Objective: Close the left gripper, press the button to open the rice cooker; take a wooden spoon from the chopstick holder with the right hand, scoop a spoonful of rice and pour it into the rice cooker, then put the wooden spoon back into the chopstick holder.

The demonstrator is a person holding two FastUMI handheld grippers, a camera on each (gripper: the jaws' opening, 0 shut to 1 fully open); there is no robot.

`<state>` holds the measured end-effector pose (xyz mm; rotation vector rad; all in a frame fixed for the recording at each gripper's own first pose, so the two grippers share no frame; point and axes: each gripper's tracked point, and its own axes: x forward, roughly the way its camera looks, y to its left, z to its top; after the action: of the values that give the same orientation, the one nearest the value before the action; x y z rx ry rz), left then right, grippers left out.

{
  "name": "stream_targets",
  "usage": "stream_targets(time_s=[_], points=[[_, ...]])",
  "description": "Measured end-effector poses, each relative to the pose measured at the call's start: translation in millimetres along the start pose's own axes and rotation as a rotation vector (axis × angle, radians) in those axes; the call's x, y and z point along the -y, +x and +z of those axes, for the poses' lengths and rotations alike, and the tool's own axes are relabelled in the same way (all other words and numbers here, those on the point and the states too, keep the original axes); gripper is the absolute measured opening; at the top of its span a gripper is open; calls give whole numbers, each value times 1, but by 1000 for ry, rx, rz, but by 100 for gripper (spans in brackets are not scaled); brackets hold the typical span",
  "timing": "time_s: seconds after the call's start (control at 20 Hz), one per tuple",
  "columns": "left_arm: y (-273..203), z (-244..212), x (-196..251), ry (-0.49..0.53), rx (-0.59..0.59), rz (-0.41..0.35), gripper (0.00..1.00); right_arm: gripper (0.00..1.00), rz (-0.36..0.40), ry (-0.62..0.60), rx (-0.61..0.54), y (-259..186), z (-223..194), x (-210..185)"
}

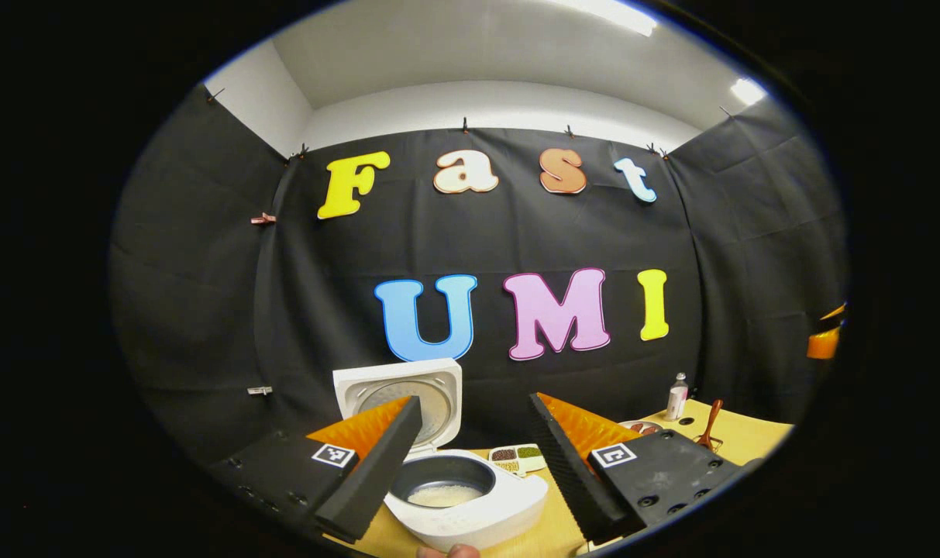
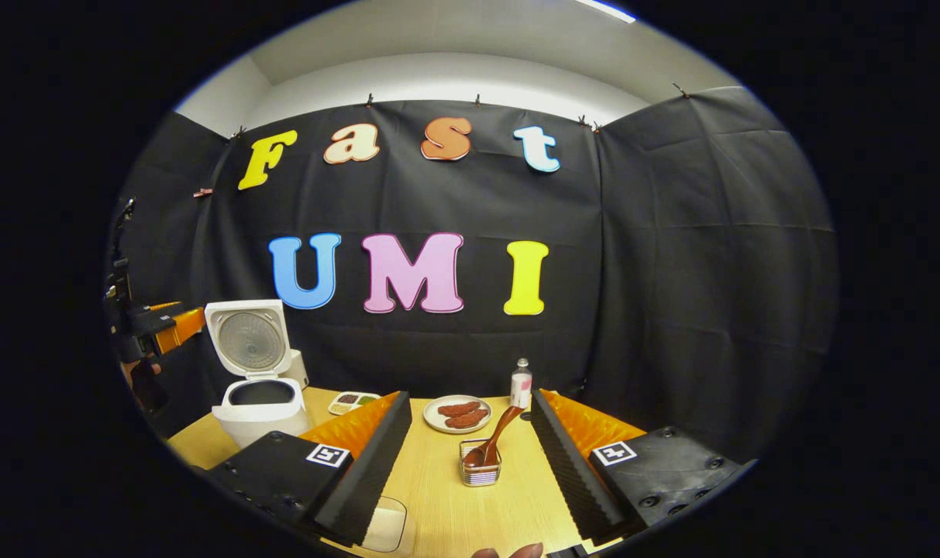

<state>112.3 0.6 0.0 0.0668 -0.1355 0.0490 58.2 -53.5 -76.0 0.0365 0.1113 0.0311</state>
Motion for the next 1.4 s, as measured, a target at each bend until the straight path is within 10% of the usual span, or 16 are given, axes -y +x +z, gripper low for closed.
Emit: stream_targets(time_s=[1.4], points=[[-54, -89, 94, 43, -194, 73, 96, 98, 64, 294, -414, 256, -246, 56]])
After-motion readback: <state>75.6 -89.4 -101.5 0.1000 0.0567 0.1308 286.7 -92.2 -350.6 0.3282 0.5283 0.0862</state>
